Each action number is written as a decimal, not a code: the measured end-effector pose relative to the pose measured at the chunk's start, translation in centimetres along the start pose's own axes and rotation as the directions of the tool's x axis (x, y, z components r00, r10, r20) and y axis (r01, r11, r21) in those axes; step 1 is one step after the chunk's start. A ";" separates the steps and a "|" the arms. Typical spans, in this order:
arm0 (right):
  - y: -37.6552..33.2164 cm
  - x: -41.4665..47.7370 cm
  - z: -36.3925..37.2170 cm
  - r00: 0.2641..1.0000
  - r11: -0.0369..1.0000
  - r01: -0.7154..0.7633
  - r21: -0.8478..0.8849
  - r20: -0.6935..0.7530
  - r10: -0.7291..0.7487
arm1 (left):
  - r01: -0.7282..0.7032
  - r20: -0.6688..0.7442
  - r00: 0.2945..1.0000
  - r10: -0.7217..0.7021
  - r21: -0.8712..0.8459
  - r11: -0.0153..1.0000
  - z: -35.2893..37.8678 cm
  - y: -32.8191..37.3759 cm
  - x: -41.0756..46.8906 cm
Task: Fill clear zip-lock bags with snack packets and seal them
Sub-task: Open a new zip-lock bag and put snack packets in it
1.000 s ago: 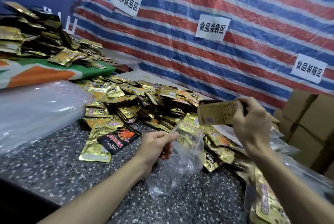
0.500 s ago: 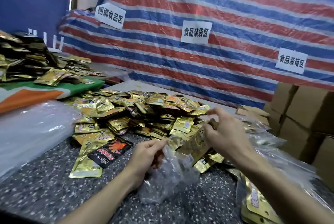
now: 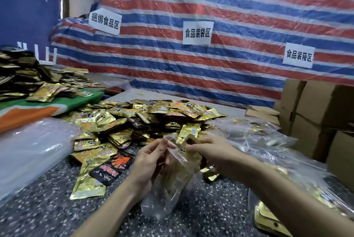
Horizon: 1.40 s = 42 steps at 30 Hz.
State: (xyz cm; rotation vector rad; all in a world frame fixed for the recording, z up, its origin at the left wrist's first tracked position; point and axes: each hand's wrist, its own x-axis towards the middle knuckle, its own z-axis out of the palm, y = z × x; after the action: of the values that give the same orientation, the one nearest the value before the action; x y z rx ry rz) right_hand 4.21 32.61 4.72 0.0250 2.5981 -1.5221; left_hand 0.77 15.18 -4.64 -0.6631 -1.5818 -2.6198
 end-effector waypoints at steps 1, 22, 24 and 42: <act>-0.2 -0.2 -0.3 0.999 0.998 -0.020 0.053 0.040 0.018 | 0.000 0.008 1.000 0.000 0.000 1.000 0.0 0.1 0.0; -3.5 -0.9 -2.2 0.936 0.840 0.349 0.415 -0.194 -0.292 | -0.057 0.094 0.995 0.013 0.486 0.872 -0.7 0.6 -0.3; -3.7 -0.7 -2.2 0.952 0.769 0.306 0.561 -0.200 -0.233 | -0.085 0.168 0.986 -0.011 0.555 0.828 -0.9 -0.2 -0.2; 5.6 2.3 -4.1 0.956 0.717 -0.012 -0.697 -0.219 -0.197 | -0.132 0.016 0.990 0.138 0.418 0.899 0.2 -0.7 -1.3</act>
State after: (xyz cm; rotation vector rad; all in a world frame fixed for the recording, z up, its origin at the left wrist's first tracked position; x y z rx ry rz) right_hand 1.97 38.78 1.55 0.0344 3.2737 -0.4757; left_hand 1.89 15.43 -5.63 -0.6882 -1.9282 -2.0791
